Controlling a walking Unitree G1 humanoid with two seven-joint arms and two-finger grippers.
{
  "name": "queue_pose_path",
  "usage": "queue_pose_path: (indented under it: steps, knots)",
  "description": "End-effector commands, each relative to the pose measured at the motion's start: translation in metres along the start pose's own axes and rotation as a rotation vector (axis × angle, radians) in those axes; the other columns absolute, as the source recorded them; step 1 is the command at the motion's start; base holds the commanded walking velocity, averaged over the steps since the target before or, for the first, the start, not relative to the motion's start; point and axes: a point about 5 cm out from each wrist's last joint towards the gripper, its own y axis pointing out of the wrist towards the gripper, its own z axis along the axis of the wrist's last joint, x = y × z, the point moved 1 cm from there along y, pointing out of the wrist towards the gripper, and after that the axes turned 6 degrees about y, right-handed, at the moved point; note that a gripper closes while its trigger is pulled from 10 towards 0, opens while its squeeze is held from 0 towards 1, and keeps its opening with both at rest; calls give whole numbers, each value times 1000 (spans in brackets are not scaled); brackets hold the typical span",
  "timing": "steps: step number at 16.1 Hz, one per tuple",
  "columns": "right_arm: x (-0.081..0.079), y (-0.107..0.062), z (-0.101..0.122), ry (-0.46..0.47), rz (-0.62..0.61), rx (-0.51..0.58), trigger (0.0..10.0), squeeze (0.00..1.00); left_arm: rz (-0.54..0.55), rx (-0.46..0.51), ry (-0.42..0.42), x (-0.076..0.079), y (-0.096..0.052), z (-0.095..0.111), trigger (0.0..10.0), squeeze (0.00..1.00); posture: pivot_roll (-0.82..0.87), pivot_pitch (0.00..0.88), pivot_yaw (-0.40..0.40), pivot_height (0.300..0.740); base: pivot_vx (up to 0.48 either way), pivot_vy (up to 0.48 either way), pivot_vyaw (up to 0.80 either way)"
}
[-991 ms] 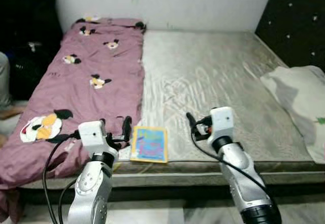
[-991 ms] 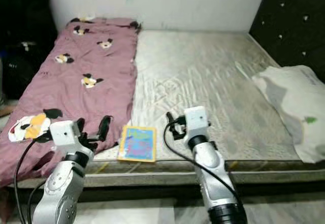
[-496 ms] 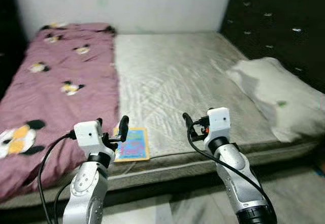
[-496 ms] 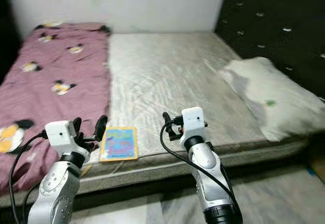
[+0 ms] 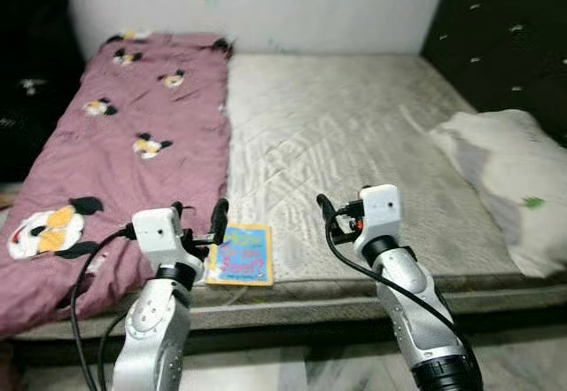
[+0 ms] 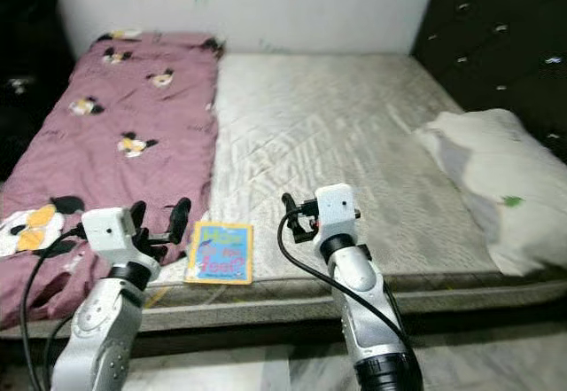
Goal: Clean up the room
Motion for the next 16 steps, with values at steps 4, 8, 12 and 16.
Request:
queue_pose_path:
  steps: [4, 8, 12, 16]
  knots:
    - [2, 1, 0, 0, -2, -5, 10000, 0, -5, -2, 0, 1, 2, 1, 10000, 0, -1, 18, -40, 740, 265, 0, 0]
    - [2, 1, -1, 1, -1, -7, 10000, 0, -6, -7, 0, 1, 1, 0, 10000, 0, -1, 18, -40, 740, 265, 0, 0]
    - [2, 1, -1, 2, -1, -7, 10000, 0, -10, -6, 4, 2, 1, 0, 10000, 0, -1, 18, -40, 740, 276, 0, 0]
    - [1, 1, -2, -12, 7, -9, 10000, 0, 26, -34, -5, 0, 3, -4, 10000, 0, 0, 18, -38, 740, 222, 0, 0]
